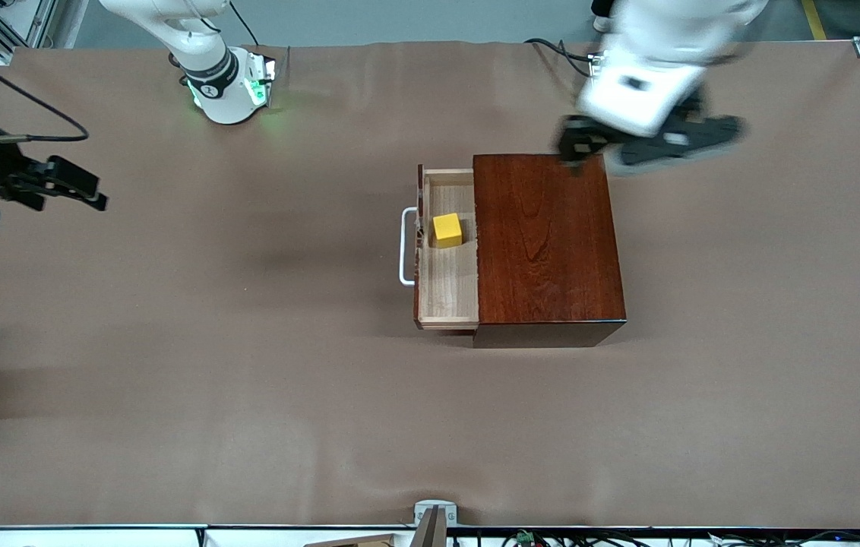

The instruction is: Open drawer, take yellow block, close drawer

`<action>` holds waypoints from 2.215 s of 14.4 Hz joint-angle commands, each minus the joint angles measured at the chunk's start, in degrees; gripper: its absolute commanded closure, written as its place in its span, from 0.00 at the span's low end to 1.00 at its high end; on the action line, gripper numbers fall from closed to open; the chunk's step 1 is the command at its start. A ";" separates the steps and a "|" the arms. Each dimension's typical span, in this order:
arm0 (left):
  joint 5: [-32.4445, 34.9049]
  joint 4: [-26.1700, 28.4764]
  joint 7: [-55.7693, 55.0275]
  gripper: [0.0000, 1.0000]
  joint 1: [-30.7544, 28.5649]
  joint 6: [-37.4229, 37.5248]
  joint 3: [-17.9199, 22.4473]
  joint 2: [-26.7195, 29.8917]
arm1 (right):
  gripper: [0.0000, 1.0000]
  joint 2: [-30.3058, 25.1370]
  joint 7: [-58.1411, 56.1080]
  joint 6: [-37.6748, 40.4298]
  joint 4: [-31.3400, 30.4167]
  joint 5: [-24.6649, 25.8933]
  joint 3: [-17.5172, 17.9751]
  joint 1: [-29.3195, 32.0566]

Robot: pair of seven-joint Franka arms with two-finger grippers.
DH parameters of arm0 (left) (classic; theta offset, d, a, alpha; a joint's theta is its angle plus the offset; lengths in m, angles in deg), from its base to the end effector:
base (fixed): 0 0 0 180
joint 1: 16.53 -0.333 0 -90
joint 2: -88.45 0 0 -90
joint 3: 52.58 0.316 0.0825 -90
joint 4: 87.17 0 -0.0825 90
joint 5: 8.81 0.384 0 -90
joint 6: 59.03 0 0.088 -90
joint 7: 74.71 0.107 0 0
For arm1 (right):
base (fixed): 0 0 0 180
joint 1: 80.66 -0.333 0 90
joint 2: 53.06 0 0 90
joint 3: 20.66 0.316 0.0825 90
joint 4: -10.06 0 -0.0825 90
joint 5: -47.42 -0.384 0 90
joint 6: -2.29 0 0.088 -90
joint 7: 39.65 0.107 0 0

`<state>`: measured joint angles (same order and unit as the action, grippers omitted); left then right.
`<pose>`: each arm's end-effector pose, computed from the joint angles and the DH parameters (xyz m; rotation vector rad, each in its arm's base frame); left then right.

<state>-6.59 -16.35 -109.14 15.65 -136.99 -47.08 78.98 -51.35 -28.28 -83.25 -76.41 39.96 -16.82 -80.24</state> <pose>0.5188 -0.2621 0.6673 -3.0673 -0.2175 0.0106 0.5542 0.0473 0.6311 -3.0086 0.1982 0.0944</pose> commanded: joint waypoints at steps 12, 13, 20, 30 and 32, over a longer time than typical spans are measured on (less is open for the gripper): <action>-0.37 14.18 25.54 0.00 -20.22 -4.30 -0.93 8.50 | 0.00 13.30 37.06 -10.52 1.04 -2.82 -0.25 -19.40; -0.54 14.18 27.21 0.00 -21.44 -4.39 -1.10 8.51 | 0.00 15.06 37.41 -10.52 1.13 -2.91 -0.24 -20.71; -0.63 14.70 29.51 0.00 -34.55 -4.39 -13.06 9.12 | 0.00 19.64 72.56 -21.93 1.13 -3.00 -0.33 -32.23; -0.98 14.18 28.02 0.00 -33.94 -3.68 -14.63 7.19 | 0.00 28.43 108.07 -34.96 1.04 0.85 -0.51 -43.40; -0.54 14.09 27.93 0.00 -34.11 -3.68 -15.61 7.36 | 0.00 28.43 110.52 -34.43 0.61 1.04 -0.42 -43.49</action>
<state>-6.99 -2.34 -80.77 -17.86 -140.79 -61.42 85.86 -22.98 79.17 -118.51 -76.56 39.81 -16.60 -123.23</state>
